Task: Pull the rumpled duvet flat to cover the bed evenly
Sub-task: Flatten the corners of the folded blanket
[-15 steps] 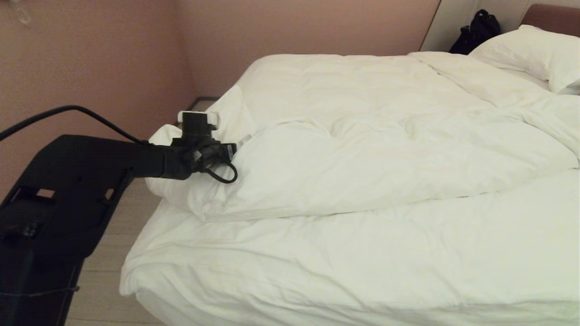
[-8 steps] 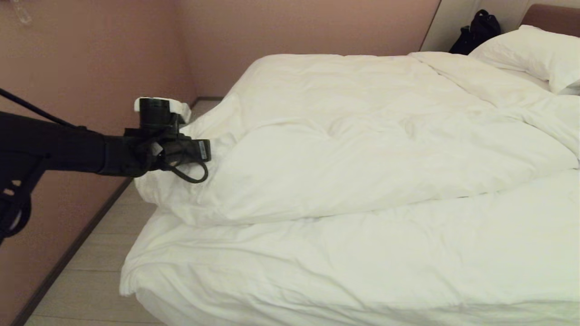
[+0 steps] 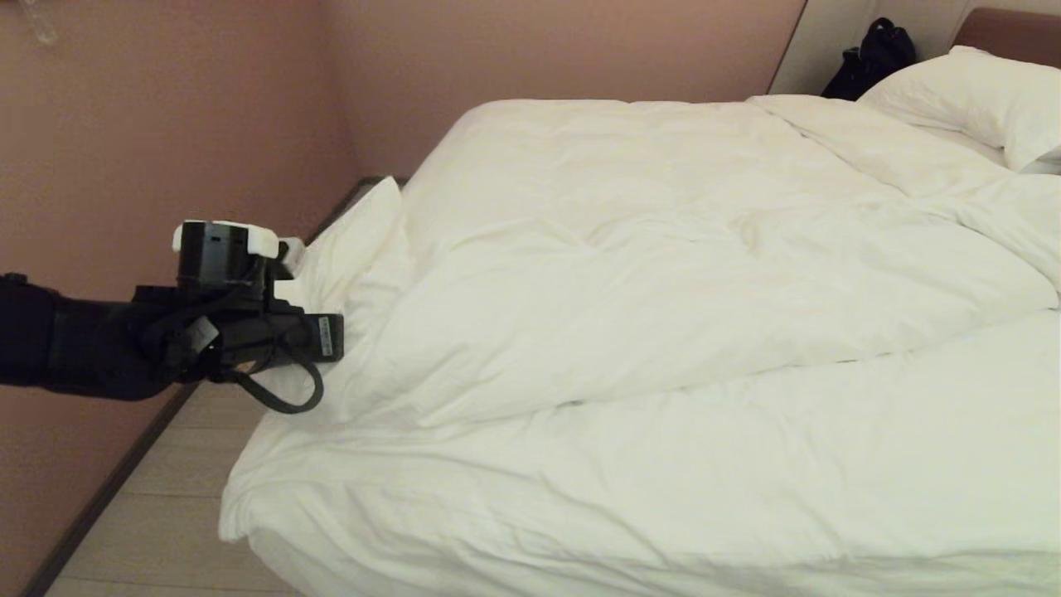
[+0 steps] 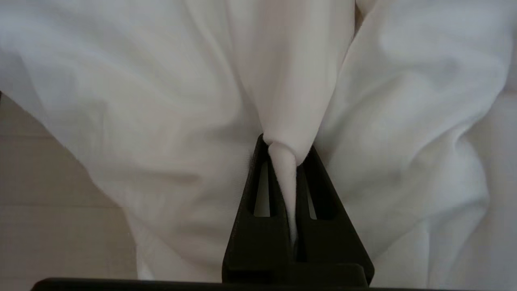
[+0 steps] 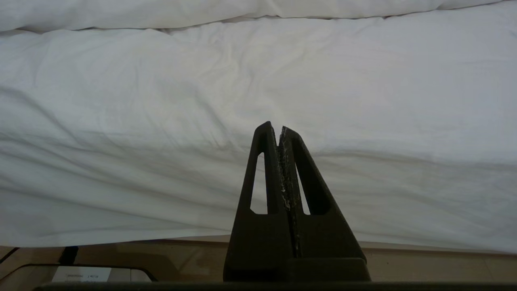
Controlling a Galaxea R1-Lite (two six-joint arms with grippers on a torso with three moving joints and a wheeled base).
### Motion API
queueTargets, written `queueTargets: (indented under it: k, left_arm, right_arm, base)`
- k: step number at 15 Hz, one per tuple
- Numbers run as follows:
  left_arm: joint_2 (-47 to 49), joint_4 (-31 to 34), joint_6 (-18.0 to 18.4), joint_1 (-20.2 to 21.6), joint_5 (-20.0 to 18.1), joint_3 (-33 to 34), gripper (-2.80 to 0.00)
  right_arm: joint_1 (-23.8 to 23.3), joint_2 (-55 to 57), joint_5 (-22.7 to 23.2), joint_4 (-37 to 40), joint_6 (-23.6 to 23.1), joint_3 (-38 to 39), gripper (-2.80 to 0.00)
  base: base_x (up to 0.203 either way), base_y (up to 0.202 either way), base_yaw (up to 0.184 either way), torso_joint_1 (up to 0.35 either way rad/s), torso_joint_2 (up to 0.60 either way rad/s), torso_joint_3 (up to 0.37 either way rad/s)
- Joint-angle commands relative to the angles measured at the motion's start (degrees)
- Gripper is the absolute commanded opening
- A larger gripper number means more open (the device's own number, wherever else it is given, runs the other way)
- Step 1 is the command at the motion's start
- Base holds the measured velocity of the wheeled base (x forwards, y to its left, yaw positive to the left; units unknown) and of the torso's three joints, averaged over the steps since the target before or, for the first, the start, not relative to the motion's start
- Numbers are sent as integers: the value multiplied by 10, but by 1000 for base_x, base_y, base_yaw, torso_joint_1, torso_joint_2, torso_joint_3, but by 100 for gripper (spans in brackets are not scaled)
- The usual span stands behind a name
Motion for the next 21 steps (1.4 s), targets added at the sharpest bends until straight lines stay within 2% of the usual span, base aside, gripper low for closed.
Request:
queueTargets:
  k: [1,4,7,12,19,20,21]
  left_arm:
    - [-20,-14,-1,-3,1,49,-280]
    - [-7,-49,-1,-9,0,90,-280]
    - [19,-64,-2,-9,2,105,-280]
    - [-8,-107,1,-8,6,163,-280]
    - [-64,-92,1,-9,2,202,-280]
    - [-60,-91,1,-9,3,201,0]
    - [-53,-91,1,-9,3,201,0]
  right_arm:
    - [0,1,0,0,0,0,-280]
    - [0,1,0,0,0,0,-280]
    - [0,1,0,0,0,0,-280]
    - [0,1,0,0,0,0,-280]
    - [0,1,0,0,0,0,-280]
    - [0,1,0,0,0,0,-280]
    - [0,1,0,0,0,0,-280]
  base:
    - [0,0,0,0,0,0]
    - [0,0,0,0,0,0]
    - [0,0,0,0,0,0]
    - [0,0,0,0,0,0]
    - [0,0,0,0,0,0]
    - [0,0,0,0,0,0]
    - [0,0,0,0,0,0]
